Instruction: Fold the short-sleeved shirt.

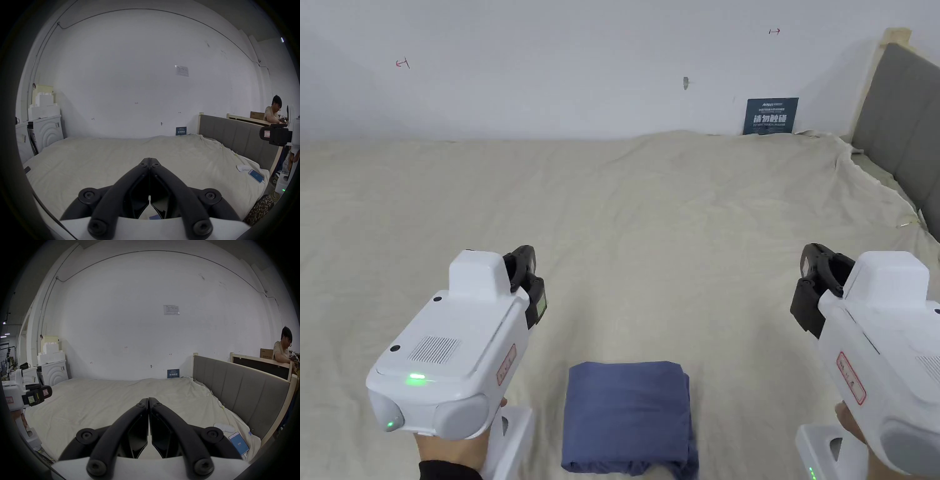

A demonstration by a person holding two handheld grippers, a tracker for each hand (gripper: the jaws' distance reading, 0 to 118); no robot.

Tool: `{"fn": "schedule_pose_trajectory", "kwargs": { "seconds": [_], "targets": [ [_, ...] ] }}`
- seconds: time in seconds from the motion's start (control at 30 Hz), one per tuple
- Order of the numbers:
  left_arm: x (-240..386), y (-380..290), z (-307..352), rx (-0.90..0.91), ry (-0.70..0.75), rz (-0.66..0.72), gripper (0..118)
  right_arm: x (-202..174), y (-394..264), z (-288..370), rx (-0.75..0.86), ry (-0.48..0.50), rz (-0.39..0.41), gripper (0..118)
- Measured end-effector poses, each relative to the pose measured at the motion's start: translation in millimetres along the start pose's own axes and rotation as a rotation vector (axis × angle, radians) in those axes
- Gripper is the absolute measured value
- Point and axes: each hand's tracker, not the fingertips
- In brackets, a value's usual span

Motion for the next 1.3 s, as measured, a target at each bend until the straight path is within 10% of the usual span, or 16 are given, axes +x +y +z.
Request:
{"fn": "schedule_pose_trajectory", "kwargs": {
  "seconds": [1.3],
  "targets": [
    [-59.6,-66.4,-1.6,-0.262,-0.048,0.156,0,-113.9,-241.7,-120.8,-0.517,0.17,0.082,0]
  ]
}}
